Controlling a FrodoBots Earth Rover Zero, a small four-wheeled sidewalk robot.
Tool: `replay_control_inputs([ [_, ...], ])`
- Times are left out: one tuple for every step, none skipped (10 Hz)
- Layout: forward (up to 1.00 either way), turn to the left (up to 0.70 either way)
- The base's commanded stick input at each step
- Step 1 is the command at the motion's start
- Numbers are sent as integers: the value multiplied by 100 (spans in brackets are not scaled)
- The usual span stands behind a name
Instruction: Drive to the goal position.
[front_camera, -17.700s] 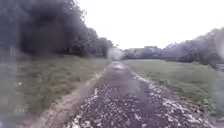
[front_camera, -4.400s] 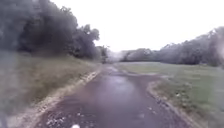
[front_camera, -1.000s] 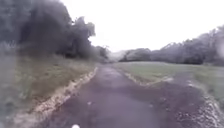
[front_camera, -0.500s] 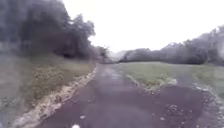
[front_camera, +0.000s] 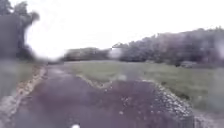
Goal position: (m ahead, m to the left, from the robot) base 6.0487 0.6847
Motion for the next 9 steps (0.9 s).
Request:
replay_control_inputs([
  [4, -1],
  [32, 0],
  [70, 0],
  [70, 0],
  [70, 0],
  [70, 0],
  [70, 0],
  [70, 0],
  [70, 0],
])
